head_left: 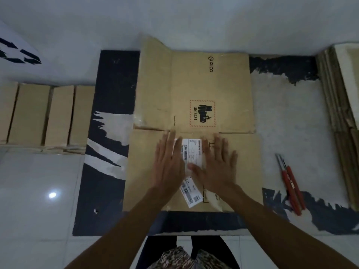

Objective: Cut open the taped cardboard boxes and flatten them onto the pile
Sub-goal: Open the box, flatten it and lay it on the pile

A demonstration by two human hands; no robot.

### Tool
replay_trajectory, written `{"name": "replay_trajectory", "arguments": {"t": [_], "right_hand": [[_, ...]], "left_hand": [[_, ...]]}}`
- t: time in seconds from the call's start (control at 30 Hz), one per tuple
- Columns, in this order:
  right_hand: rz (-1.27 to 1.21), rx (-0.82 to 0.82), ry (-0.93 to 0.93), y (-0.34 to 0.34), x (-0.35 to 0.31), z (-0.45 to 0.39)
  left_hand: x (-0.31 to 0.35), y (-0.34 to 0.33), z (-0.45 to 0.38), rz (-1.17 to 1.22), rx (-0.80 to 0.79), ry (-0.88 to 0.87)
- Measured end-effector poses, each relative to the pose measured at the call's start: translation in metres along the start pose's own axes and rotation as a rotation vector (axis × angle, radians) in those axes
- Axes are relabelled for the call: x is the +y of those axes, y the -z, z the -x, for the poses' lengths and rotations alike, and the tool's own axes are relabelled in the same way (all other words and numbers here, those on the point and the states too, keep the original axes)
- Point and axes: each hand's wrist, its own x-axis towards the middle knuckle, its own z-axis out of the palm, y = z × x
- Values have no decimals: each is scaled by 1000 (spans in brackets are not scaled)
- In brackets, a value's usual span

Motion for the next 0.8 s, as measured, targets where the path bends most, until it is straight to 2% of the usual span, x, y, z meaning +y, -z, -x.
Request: {"name": "replay_trajectory", "arguments": {"t": [0.1, 0.2, 0.33, 0.43, 0.57, 0.8], "right_hand": [[43, 143, 41, -14, 5, 6], [43, 215, 36, -24, 6, 7], [7, 253, -64, -36, -6, 16], [18, 254, -55, -39, -6, 16], [35, 256, -56, -41, -6, 16], [108, 214, 9, -41, 2, 19]], "left_hand": [[-19, -23, 23, -97, -161, -17], [-24, -29, 26, -174, -156, -45], [-21, -29, 25, -188, -132, -45], [-19, -35, 30, -209, -103, -11], [1, -44, 44, -155, -78, 161], [6, -48, 41, -180, -104, 207]]}}
